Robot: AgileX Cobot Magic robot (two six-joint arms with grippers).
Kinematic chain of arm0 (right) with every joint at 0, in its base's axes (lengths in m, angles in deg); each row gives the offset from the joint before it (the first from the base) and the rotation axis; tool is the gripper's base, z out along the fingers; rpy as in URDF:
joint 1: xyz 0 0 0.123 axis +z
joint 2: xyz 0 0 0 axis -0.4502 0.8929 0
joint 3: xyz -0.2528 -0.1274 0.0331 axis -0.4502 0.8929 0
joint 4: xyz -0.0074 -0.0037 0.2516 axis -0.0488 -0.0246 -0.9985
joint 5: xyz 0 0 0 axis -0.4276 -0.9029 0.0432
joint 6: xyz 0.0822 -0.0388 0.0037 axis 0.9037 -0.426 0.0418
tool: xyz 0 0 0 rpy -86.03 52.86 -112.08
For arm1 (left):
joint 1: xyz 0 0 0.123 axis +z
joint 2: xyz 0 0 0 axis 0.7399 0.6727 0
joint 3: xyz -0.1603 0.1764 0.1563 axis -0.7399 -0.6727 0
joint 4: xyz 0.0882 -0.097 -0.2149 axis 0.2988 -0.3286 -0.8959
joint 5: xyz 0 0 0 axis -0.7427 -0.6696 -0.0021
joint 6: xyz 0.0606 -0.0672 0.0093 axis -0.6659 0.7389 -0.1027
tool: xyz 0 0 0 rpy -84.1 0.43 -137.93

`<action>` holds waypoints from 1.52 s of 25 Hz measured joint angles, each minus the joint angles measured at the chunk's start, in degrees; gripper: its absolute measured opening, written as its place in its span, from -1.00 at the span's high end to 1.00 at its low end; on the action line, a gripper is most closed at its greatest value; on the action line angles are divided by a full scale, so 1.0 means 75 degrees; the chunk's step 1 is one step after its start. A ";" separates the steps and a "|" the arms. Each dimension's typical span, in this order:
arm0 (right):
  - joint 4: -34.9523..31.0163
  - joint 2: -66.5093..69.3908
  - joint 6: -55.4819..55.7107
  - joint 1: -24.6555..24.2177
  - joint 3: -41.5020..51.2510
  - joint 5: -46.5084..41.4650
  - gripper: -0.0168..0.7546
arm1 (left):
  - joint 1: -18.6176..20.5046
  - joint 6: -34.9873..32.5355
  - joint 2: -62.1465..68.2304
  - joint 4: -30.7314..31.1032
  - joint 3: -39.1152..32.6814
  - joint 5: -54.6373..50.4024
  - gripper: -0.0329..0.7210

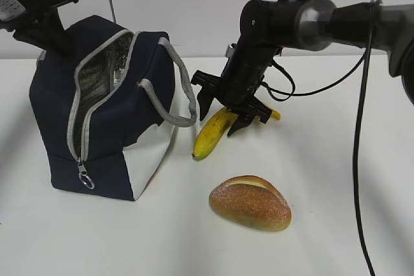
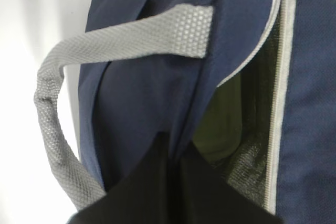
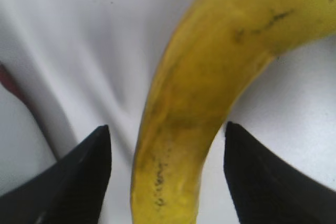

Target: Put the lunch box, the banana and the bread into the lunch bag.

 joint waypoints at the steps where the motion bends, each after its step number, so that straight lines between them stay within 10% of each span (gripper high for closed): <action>1: -0.0031 0.0061 0.0000 0.0000 0.0000 0.0030 -0.29 | 0.0000 0.0000 0.0000 0.0000 0.0000 0.0000 0.92; 8: -0.0112 0.0114 0.0000 0.0000 0.0000 0.0248 0.17 | 0.0000 0.0000 0.0000 0.0000 0.0000 0.0000 0.92; 26: 0.1986 0.0019 -0.2806 0.0000 -0.3116 -0.2034 0.19 | 0.0000 0.0000 0.0000 -0.0256 0.0000 0.0007 0.92; 38: -0.2075 -0.0774 -0.3923 0.0015 -0.4473 -0.2228 0.19 | 0.0000 0.0000 0.0000 -0.0316 0.0000 0.0028 0.92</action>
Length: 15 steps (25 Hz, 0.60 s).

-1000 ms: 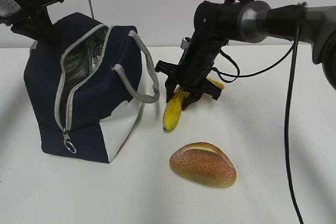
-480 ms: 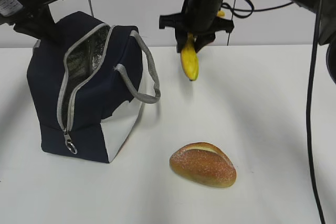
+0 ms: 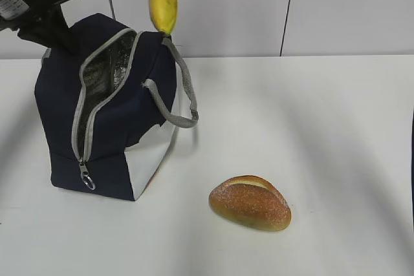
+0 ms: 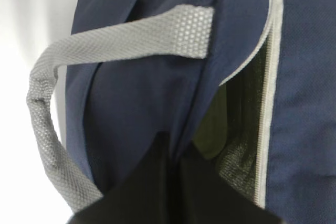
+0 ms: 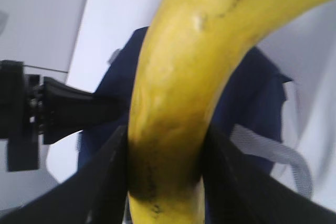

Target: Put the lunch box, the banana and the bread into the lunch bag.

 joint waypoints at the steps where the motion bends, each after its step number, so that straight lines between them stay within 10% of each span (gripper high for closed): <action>1: -0.0276 0.0000 -0.0032 0.0036 0.0000 -0.0005 0.19 | 0.0000 0.0000 0.0000 0.0000 0.0000 0.0000 0.92; 15: -0.0813 0.0061 -0.0086 0.1005 0.0254 -0.0005 0.18 | 0.0049 0.0000 0.0009 -0.0007 0.0000 0.0013 0.92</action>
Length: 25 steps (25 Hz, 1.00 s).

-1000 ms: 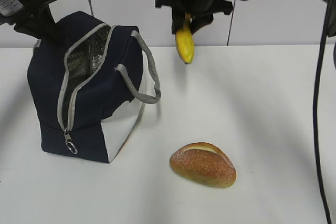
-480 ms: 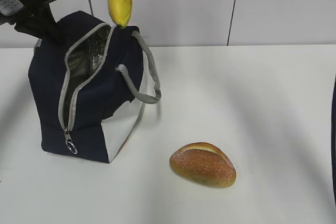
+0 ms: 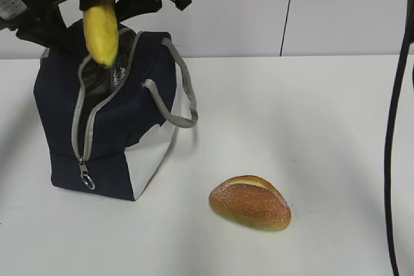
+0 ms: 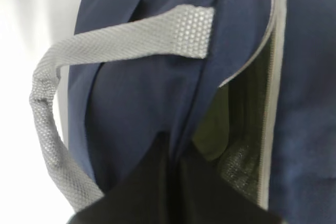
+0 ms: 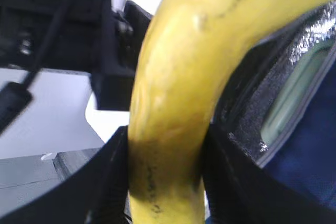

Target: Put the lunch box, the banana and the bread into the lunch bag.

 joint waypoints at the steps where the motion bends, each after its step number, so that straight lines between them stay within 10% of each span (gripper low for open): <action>1: 0.0000 0.0000 0.0000 0.0000 0.0135 0.0000 0.17 | 0.0023 0.0000 0.0000 0.0000 0.0000 0.0000 0.92; 12: -0.0320 0.0078 -0.0478 0.0000 0.0775 0.0016 -0.52 | 0.0048 0.0000 0.0000 -0.0015 0.0000 0.0015 0.92; 25: 0.1354 -0.0114 -0.1075 0.0000 0.0791 0.0028 -0.54 | 0.0048 0.0000 0.0016 -0.0015 0.0000 0.0008 0.92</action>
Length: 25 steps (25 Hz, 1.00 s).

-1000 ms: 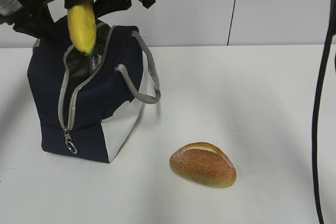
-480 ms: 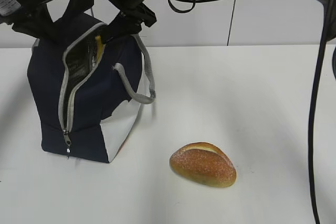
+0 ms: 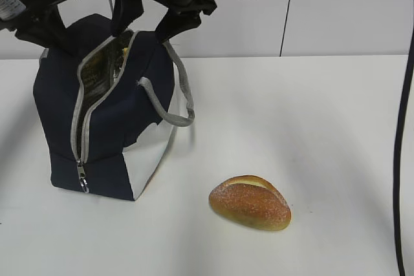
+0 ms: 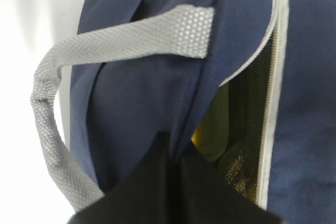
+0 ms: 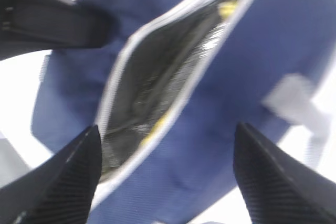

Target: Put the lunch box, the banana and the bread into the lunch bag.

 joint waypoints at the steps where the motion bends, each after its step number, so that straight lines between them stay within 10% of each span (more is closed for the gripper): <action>1: 0.0295 -0.0066 -0.0080 0.0000 0.0000 0.0000 -0.54 | 0.0000 0.0000 0.0000 0.0000 0.0000 0.0000 0.92; 9: 0.1979 -0.0780 -0.0566 0.0000 0.0567 0.0000 -0.54 | 0.0000 0.0000 0.0025 0.0000 0.0000 -0.0032 0.92; 25: 0.2318 -0.3814 -0.1663 0.0000 0.6419 0.0064 -0.54 | 0.0000 0.0000 0.0048 0.0000 0.0000 -0.0025 0.92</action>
